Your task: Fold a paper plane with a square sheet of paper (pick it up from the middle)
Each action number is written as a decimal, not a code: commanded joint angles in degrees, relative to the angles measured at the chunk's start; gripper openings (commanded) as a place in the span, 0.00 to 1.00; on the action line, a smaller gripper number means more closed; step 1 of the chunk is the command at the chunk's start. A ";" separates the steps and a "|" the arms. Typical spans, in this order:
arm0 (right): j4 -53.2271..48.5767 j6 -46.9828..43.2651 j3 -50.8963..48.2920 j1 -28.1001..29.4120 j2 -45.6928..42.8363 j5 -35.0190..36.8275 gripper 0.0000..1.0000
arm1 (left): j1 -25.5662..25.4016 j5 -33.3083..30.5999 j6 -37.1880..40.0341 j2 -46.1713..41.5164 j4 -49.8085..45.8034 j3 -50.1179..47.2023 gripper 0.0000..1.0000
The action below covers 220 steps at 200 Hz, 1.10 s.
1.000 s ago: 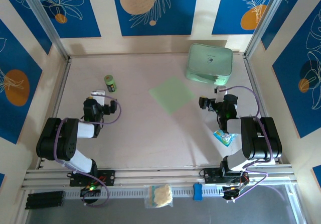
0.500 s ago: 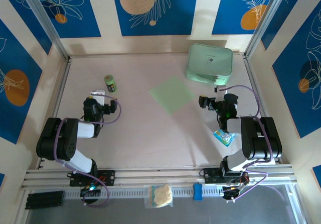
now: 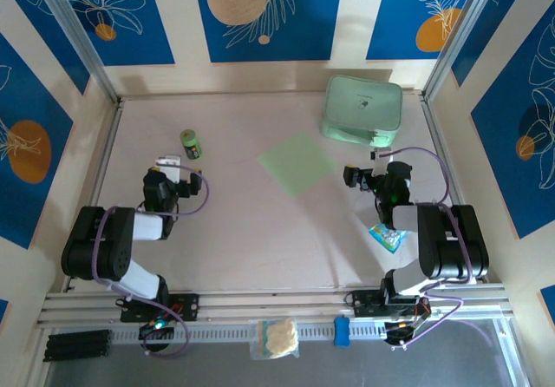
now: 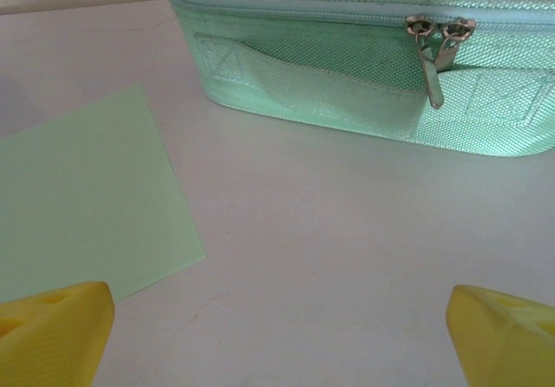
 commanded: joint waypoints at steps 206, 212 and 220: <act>-62.44 27.13 50.90 20.86 22.75 4.13 0.95 | -1.30 11.64 -34.37 -20.90 -38.26 13.91 0.99; -62.63 27.20 52.70 20.93 24.18 4.04 0.95 | -1.30 11.87 -34.48 -20.67 -38.23 13.93 0.99; -63.15 27.36 54.62 20.86 26.10 3.84 0.95 | -1.27 12.19 -34.48 -20.37 -38.39 14.12 0.99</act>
